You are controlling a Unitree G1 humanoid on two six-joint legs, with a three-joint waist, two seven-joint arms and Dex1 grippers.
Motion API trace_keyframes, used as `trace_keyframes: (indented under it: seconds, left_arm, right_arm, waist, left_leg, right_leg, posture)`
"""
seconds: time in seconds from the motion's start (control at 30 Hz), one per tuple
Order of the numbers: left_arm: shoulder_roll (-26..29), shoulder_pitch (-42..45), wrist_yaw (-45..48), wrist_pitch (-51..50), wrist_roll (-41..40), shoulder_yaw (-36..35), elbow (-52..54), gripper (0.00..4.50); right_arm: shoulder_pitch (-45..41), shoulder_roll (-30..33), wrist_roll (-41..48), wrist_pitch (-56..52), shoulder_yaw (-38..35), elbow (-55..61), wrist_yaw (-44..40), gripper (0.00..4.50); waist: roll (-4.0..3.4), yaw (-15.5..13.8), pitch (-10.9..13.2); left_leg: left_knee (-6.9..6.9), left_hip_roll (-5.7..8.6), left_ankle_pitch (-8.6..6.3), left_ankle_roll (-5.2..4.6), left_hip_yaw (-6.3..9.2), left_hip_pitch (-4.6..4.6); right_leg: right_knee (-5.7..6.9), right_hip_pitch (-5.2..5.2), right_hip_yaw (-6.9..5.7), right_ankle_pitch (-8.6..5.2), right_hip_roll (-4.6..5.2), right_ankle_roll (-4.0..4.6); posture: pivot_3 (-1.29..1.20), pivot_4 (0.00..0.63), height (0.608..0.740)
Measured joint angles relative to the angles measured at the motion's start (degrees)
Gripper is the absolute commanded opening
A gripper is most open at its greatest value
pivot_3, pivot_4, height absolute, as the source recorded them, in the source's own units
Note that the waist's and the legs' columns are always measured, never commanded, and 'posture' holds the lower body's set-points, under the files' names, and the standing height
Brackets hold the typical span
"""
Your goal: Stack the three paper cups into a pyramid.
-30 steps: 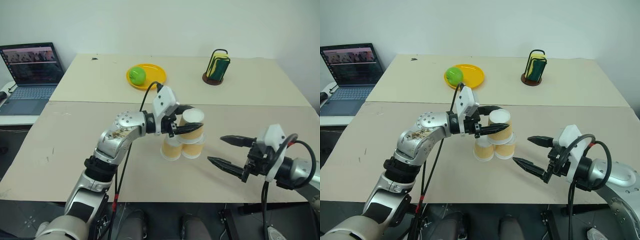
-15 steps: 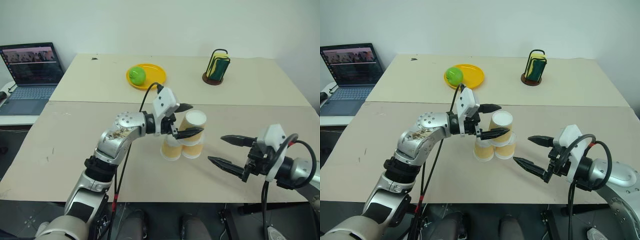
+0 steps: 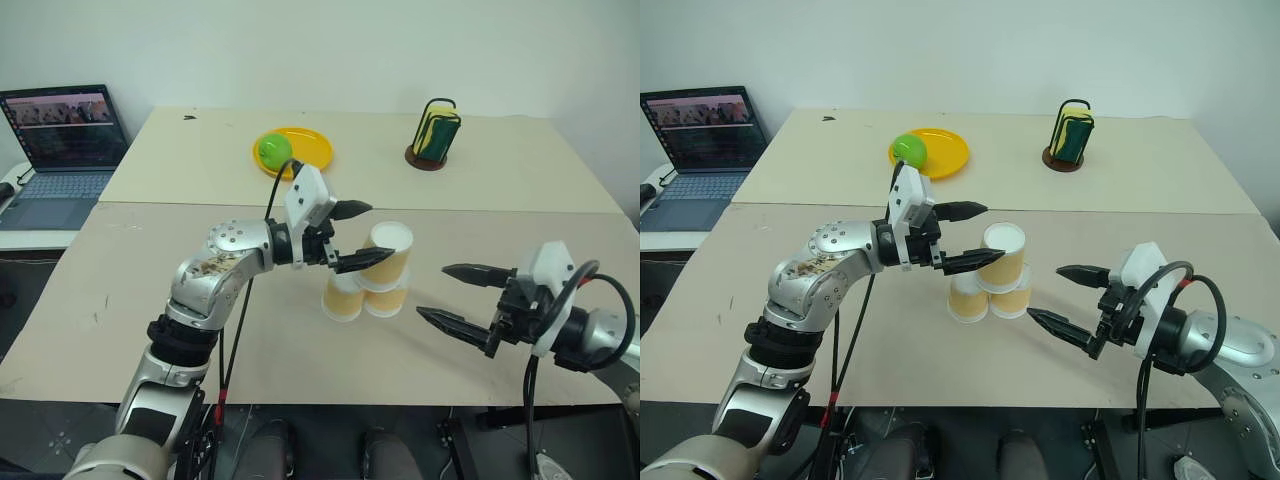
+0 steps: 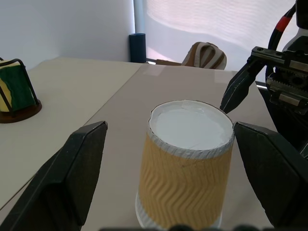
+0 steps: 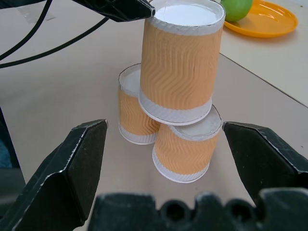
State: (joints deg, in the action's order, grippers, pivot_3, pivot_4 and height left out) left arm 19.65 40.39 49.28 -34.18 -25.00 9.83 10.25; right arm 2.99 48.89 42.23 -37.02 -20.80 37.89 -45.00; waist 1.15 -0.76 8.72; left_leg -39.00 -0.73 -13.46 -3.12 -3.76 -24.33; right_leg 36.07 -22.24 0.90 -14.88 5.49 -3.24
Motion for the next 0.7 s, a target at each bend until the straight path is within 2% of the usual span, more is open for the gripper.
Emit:
trace_keyframes:
  seconds: [0.5,0.57,0.7]
  left_arm:
    - [1.0,-1.3,-1.8,-1.3,-2.9,-3.0,1.6,4.45]
    - [1.0,-1.3,-2.9,-2.0,-4.9,-5.3,2.3,4.45]
    - [2.0,-1.4,-10.6,-7.3,-13.7,-18.2,7.1,4.45]
  right_arm:
    - [-1.8,0.0,-1.1,0.3,1.7,-1.4,-1.2,4.50]
    - [-1.9,0.0,-1.1,0.4,1.9,-1.5,-1.3,4.50]
    - [-1.9,0.0,-1.7,0.5,2.1,-2.5,-2.4,4.50]
  waist:
    - [0.00,0.1,0.0]
    - [0.00,0.1,0.0]
    - [0.00,0.4,0.0]
  left_leg:
    - [0.00,-0.01,0.00,0.00,0.00,0.01]
    - [0.00,-0.01,0.00,0.00,0.00,-0.01]
    - [0.00,-0.04,0.01,0.01,0.01,0.04]
  right_leg:
    - [0.02,-0.01,0.00,0.00,-0.01,0.00]
    - [0.02,-0.03,0.00,0.00,0.00,0.00]
    - [0.06,-0.02,0.02,0.00,0.01,0.00]
  posture:
    - [0.00,0.150,0.735]
    - [0.00,0.150,0.735]
    - [0.00,0.150,0.735]
